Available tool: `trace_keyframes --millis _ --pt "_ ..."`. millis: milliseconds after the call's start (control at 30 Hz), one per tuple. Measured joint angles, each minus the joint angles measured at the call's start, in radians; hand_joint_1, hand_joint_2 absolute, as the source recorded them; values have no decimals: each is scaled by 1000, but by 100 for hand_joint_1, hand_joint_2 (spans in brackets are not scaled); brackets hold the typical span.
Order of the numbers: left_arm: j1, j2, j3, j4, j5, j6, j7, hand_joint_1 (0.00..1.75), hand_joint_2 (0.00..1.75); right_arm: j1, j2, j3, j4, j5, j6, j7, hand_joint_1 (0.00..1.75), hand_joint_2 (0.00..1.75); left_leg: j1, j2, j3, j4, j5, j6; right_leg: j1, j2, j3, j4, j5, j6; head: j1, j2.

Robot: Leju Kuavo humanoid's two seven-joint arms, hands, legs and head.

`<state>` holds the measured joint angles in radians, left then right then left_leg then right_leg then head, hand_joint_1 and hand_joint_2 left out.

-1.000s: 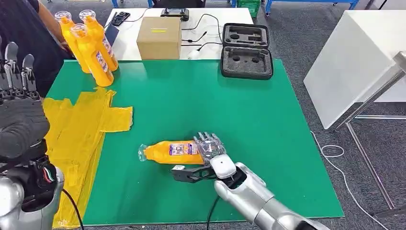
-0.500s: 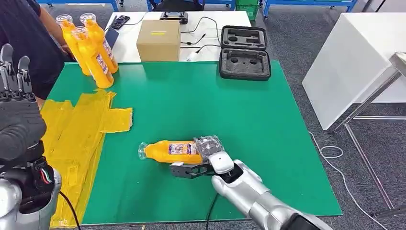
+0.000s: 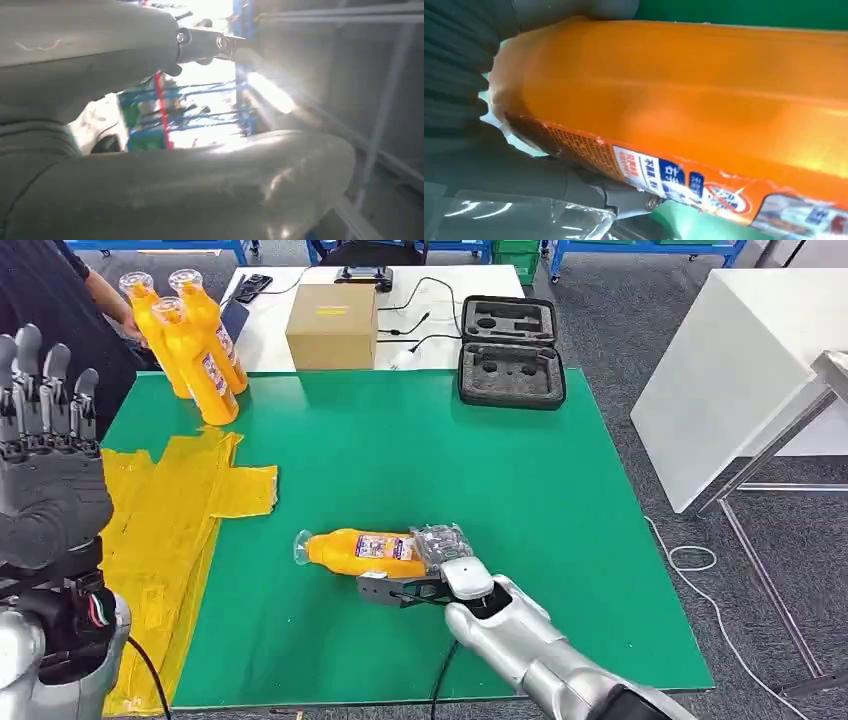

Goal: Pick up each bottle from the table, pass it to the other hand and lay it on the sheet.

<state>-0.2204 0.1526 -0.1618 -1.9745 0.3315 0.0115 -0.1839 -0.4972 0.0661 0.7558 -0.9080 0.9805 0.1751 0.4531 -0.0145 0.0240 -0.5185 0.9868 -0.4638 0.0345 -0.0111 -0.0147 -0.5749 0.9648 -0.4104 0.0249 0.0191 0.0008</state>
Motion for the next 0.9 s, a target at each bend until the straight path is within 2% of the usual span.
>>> trace_keyframes --millis 33,67,367,567,900 --pt "17 0 6 2 5 -2 5 0 0 17 -13 -13 -51 -16 7 12 175 175 0 0 -2 0 0 0 0 0 -1 0 0 0 0 0" --pt "34 1 13 3 12 -8 12 0 175 37 -25 -28 -102 -35 7 20 175 175 0 0 -4 0 0 0 0 0 -3 1 0 0 0 0" --pt "192 -6 67 13 34 -63 8 0 175 159 -164 -184 -649 -199 -136 -25 175 175 -1 -2 -18 1 0 0 0 -2 -18 0 0 0 0 0" --pt "210 -13 62 25 38 -50 -8 0 175 185 -206 -198 -795 -251 -190 -38 175 175 -1 -2 -19 1 -1 1 0 -1 -18 -1 0 0 0 0" --pt "208 -15 14 54 70 -39 -22 0 175 141 -203 -184 -807 -293 -234 -35 175 175 0 -2 -19 1 0 0 0 -1 -18 0 1 0 0 0"
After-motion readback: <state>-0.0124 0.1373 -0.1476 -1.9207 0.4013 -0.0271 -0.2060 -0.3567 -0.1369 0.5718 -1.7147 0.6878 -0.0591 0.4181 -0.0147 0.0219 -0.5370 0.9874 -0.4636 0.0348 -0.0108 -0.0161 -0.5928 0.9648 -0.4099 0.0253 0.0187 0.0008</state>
